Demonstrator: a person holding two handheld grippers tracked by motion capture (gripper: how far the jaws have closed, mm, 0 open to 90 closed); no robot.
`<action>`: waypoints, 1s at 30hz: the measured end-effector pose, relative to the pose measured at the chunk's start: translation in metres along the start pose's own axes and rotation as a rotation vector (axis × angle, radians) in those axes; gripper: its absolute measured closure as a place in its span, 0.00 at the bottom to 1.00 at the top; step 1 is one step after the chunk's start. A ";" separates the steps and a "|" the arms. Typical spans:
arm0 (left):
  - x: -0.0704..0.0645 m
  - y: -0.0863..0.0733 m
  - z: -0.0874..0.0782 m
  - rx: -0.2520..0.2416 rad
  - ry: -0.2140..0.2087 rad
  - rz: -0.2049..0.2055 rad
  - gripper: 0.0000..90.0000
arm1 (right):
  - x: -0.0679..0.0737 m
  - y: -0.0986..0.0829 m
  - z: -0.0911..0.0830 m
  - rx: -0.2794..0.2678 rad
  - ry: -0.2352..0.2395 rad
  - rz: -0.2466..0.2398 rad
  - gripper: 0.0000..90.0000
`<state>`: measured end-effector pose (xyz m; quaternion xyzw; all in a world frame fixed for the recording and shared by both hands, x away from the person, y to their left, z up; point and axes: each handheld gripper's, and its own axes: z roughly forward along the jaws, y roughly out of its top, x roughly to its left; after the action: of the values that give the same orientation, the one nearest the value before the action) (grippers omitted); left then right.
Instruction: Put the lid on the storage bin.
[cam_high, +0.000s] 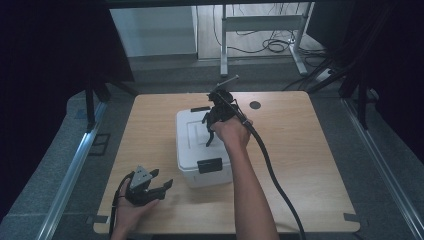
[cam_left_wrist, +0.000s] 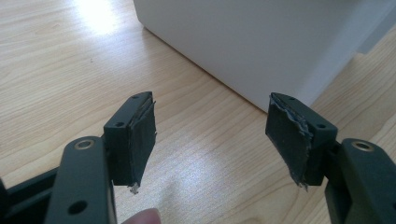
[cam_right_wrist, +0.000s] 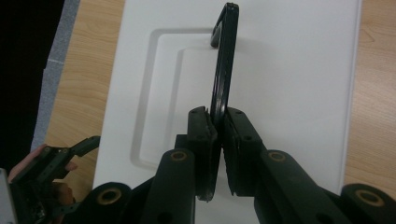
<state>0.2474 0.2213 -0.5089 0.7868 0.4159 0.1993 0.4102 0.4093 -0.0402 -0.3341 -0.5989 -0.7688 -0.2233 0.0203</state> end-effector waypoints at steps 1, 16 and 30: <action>0.000 0.000 0.000 0.000 0.000 0.000 0.37 | 0.001 0.000 0.000 -0.002 0.006 0.000 0.92; 0.000 -0.001 0.000 -0.001 0.001 -0.006 0.37 | 0.005 0.001 -0.002 0.000 0.026 -0.028 0.84; 0.003 -0.001 0.000 0.001 0.014 -0.002 0.37 | -0.022 -0.001 -0.025 -0.043 0.094 -0.087 0.70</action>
<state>0.2480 0.2241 -0.5098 0.7851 0.4197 0.2040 0.4072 0.4084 -0.0697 -0.3191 -0.5540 -0.7873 -0.2685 0.0338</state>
